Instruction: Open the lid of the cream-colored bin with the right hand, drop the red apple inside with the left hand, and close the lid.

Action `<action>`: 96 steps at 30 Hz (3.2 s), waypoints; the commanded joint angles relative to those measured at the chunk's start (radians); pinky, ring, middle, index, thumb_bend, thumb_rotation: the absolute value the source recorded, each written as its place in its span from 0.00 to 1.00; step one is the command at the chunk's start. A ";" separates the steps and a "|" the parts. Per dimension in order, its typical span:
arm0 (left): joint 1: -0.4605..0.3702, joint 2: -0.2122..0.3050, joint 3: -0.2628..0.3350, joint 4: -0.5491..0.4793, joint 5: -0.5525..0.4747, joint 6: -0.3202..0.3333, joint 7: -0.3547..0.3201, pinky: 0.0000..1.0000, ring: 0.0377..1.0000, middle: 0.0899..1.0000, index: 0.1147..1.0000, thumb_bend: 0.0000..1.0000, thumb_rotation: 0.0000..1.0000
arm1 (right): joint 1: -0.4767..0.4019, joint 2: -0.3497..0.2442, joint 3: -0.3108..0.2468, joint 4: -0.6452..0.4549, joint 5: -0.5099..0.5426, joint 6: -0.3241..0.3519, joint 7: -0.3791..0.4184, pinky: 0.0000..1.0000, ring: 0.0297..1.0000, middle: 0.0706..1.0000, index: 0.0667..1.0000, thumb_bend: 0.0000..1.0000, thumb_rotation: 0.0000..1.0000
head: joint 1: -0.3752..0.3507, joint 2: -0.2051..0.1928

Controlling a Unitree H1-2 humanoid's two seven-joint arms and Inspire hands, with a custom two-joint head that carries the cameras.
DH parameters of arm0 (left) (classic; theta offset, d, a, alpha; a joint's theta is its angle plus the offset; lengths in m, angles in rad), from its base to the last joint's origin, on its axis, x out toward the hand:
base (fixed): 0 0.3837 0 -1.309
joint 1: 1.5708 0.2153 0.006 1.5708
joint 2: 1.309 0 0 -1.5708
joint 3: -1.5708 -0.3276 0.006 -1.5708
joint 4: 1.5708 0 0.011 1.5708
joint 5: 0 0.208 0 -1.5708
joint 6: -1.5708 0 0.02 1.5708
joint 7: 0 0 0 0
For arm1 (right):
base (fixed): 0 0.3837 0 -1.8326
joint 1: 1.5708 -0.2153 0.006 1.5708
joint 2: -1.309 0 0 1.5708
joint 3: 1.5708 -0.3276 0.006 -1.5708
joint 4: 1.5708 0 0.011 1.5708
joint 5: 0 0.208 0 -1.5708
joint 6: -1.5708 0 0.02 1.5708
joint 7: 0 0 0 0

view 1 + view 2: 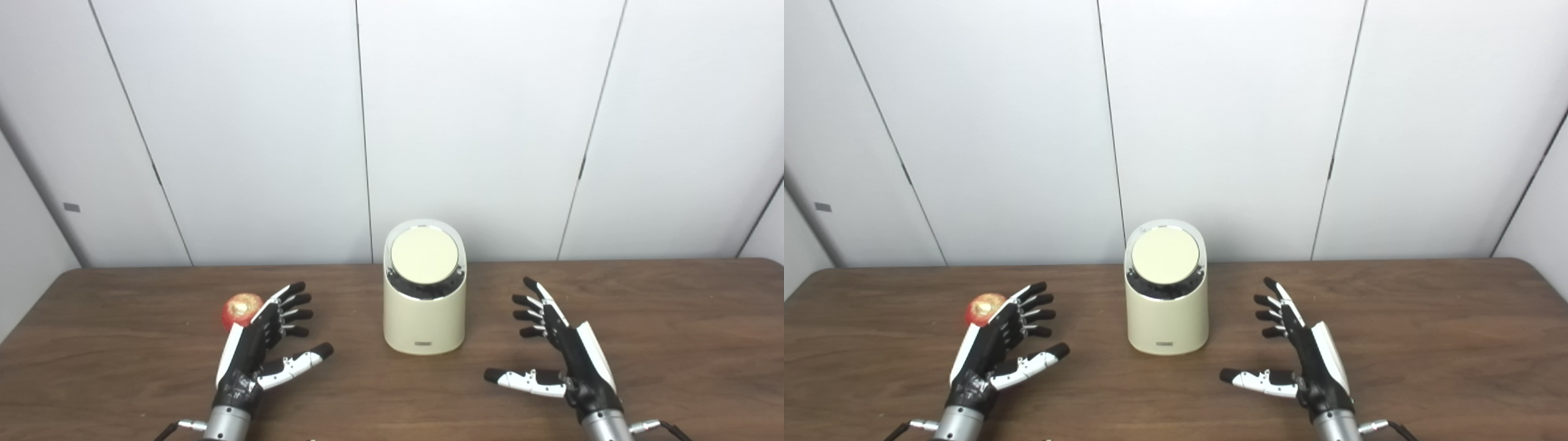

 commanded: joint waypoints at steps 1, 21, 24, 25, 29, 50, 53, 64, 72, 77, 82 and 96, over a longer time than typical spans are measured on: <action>-0.019 0.001 0.000 -0.015 -0.007 -0.031 0.005 0.65 0.75 0.81 0.86 0.77 0.16 | -0.031 -0.001 -0.006 -0.021 0.004 -0.044 -0.017 0.67 0.78 0.83 0.95 0.77 0.18 | 0.001 0.001; -0.019 -0.006 -0.004 -0.012 -0.008 -0.041 0.001 0.65 0.73 0.79 0.83 0.75 0.12 | -0.027 0.001 0.002 -0.029 0.004 -0.038 -0.007 0.65 0.76 0.85 0.92 0.76 0.21 | 0.011 -0.012; -0.016 -0.008 -0.004 -0.016 -0.010 -0.035 -0.001 0.66 0.73 0.79 0.83 0.75 0.11 | -0.031 0.009 0.013 -0.041 -0.002 -0.038 -0.005 0.65 0.76 0.87 0.92 0.74 0.27 | 0.013 -0.013; -0.016 -0.006 -0.004 -0.014 -0.007 -0.040 -0.001 0.66 0.73 0.79 0.83 0.75 0.12 | -0.038 0.014 0.016 -0.052 -0.008 -0.030 -0.007 0.65 0.77 0.87 0.92 0.73 0.27 | 0.013 -0.013; -0.014 -0.002 -0.005 -0.013 -0.004 -0.048 -0.003 0.65 0.74 0.79 0.83 0.74 0.13 | -0.092 0.037 0.018 -0.079 -0.032 -0.006 -0.021 0.68 0.80 0.89 0.90 0.73 0.27 | 0.007 -0.015; -0.016 -0.012 -0.012 -0.003 -0.003 -0.037 -0.001 0.65 0.74 0.79 0.83 0.74 0.10 | -0.452 -0.026 0.080 -0.115 -0.250 0.286 0.089 0.66 0.83 0.90 0.92 0.75 0.34 | -0.001 -0.018; -0.017 -0.015 -0.011 -0.003 0.011 -0.043 0.013 0.64 0.72 0.78 0.82 0.75 0.12 | -0.488 -0.041 0.103 -0.110 -0.281 0.321 0.111 0.63 0.80 0.88 0.91 0.77 0.30 | -0.001 -0.017; -0.021 -0.021 -0.008 0.001 -0.003 -0.041 0.010 0.63 0.72 0.79 0.82 0.74 0.11 | -0.537 -0.065 0.168 -0.057 -0.372 0.360 0.144 0.64 0.81 0.87 0.88 0.79 0.21 | -0.007 -0.018; -0.023 -0.022 -0.009 0.010 0.000 -0.051 0.011 0.66 0.73 0.78 0.82 0.75 0.12 | -0.535 -0.059 0.190 0.004 -0.359 0.321 0.141 0.67 0.83 0.89 0.90 0.78 0.27 | -0.005 -0.018; -0.022 -0.022 -0.010 0.007 0.020 -0.051 0.023 0.64 0.72 0.78 0.81 0.75 0.12 | -0.534 -0.059 0.205 0.029 -0.355 0.300 0.133 0.65 0.82 0.89 0.89 0.79 0.23 | 0.000 -0.015; -0.021 -0.022 -0.012 0.005 0.010 -0.046 0.018 0.65 0.73 0.78 0.81 0.74 0.12 | -0.535 -0.056 0.212 0.045 -0.356 0.285 0.128 0.65 0.81 0.89 0.89 0.79 0.22 | 0.000 -0.015; -0.016 -0.024 -0.014 -0.001 0.008 -0.049 0.015 0.63 0.72 0.78 0.81 0.73 0.10 | -0.569 -0.044 0.229 0.117 -0.361 0.301 0.123 0.64 0.81 0.89 0.89 0.79 0.22 | 0.003 -0.008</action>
